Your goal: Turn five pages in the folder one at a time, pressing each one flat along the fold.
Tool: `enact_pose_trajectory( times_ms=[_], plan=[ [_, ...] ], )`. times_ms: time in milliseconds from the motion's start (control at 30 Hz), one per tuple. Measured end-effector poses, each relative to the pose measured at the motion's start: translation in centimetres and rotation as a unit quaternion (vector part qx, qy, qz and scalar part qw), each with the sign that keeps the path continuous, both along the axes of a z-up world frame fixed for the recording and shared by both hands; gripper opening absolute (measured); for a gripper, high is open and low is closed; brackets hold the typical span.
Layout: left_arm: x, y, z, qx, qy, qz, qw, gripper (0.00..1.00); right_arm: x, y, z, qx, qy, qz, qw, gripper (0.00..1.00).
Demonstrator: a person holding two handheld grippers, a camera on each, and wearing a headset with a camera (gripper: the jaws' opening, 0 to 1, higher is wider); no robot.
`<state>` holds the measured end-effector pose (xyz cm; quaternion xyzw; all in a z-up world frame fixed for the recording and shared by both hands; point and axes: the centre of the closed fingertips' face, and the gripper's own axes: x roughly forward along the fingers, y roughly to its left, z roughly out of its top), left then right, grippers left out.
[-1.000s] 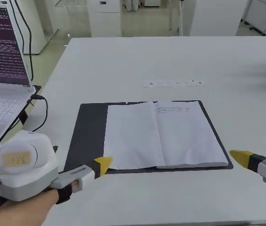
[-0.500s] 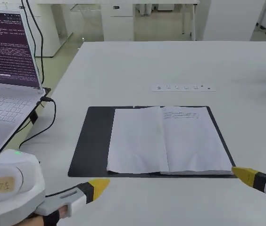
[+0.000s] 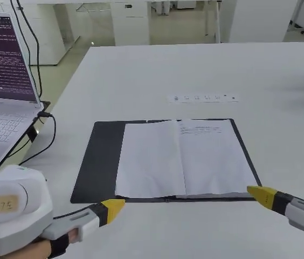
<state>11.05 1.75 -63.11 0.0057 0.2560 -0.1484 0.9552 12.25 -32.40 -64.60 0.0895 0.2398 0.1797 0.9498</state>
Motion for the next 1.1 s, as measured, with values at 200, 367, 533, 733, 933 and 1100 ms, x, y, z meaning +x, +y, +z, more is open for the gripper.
enact_pose_trajectory(
  times_ms=[200,367,533,733,933,1100],
  plan=[
    [1.6,-3.3,-0.9,0.006,0.009,-0.032,0.9994,0.99,0.2,1.0,-0.9,0.005,0.008,0.015,0.9998,0.95],
    [3.8,-7.4,-2.3,0.007,0.014,-0.08,0.9966,0.99,0.2,1.2,-1.2,0.012,0.01,0.014,0.9998,0.94],
    [5.2,-11.0,-3.9,0.013,0.024,-0.119,0.9925,0.99,-0.1,1.2,-1.1,0.02,0.009,0.007,0.9997,0.93],
    [6.5,-14.8,-5.6,0.017,0.038,-0.155,0.987,0.97,-0.7,0.9,-0.8,0.026,0.001,-0.003,0.9997,0.92],
    [7.7,-18.5,-6.4,0.02,0.04,-0.186,0.9814,0.96,-1.1,1.0,-0.9,0.031,-0.003,-0.005,0.9995,0.91],
    [8.6,-21.1,-7.2,0.021,0.039,-0.205,0.9777,0.94,-1.3,0.9,-1.3,0.033,0.001,-0.007,0.9994,0.91]
  ],
)
